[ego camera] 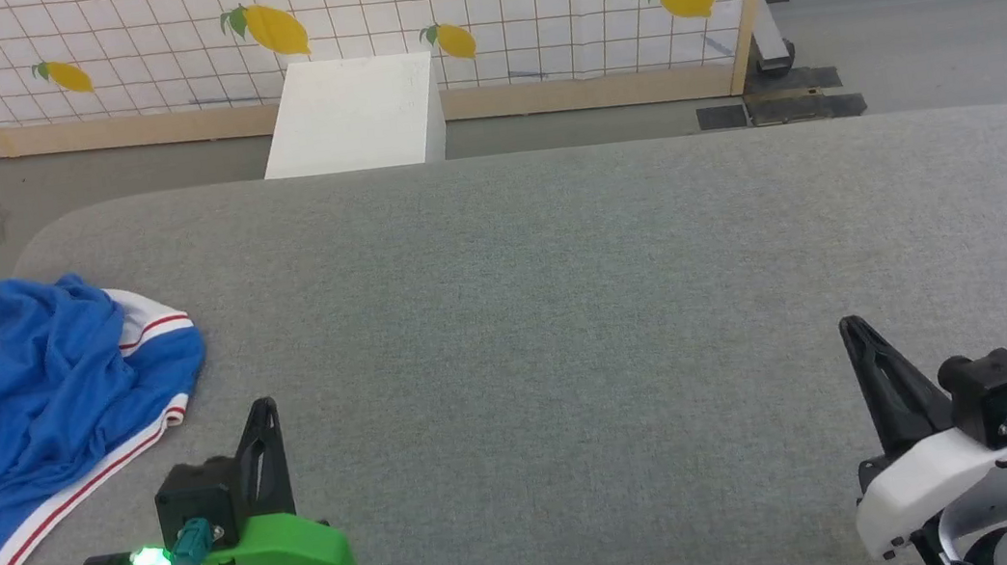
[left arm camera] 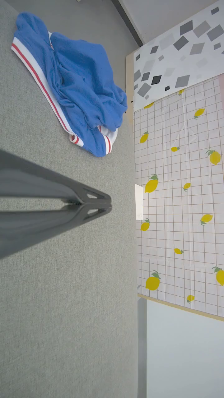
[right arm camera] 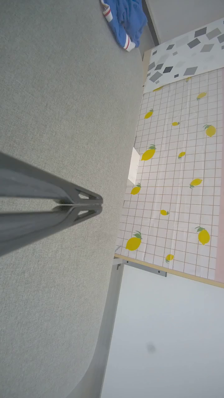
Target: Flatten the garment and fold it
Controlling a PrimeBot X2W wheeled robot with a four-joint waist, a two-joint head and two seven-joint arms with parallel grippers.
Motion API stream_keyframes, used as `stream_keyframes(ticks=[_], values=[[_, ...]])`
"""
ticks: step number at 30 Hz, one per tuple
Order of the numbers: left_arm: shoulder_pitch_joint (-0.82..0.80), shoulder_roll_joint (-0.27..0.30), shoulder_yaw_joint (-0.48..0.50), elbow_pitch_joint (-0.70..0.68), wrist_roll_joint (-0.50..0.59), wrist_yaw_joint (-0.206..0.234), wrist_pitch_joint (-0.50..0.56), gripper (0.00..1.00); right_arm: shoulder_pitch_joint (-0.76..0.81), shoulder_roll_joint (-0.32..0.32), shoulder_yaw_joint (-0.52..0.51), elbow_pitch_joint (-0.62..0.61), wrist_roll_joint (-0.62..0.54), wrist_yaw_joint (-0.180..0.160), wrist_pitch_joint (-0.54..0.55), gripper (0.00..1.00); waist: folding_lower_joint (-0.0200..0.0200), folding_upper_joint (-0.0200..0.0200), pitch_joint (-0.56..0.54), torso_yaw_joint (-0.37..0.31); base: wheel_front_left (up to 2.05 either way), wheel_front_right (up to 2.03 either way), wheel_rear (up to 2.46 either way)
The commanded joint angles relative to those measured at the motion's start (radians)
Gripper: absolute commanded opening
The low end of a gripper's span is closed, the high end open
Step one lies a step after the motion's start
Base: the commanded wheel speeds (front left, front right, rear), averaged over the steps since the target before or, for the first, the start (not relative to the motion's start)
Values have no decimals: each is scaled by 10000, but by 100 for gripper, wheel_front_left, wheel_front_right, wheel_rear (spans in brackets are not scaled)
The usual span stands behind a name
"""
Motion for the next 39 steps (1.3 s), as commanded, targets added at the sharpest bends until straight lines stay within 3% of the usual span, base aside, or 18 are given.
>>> stream_keyframes(ticks=[1, 10, 11, 13, 14, 15, 26, 39], values=[[144, -57, 41, -28, 103, 72, 12, 0, -155, 20, 16, 20, -62, -17, 28, 0, 0, 0, 0, 0, 0, 0, 0], [144, -57, 41, -28, 103, 72, 12, 0, -155, 20, 16, 20, -62, -17, 28, 0, 0, 0, 0, 0, 0, 0, 0], [0, 0, 0, 0, -1, 1, -1, 100, 0, 0, 0, 0, 2, 0, 0, 100, 0, 0, 0, 0, 0, 0, 0], [-4, 2, -18, 3, -6, -2, -4, 100, 5, -2, -4, 1, 7, 0, -1, 100, 0, 0, 0, 0, 0, 0, 0], [-4, 2, -26, 4, -8, -1, -6, 0, 4, -2, -4, 2, 10, 0, -3, 0, 0, 0, 0, 0, 0, 0, 0], [-5, 2, -31, 6, -11, 1, -9, 100, 3, -2, -4, 3, 14, 0, -5, 100, 0, 0, 0, 0, 0, 0, 0], [-71, 1, -105, 175, -192, 135, -225, 100, -62, 0, -36, 115, 189, -2, -164, 100, 0, 0, -13, 199, 0, 0, 0], [-111, 53, -118, 347, -428, 329, -495, 100, -162, 2, -8, 295, 392, -3, -373, 100, 0, 0, -22, 1072, 0, 0, 0]])
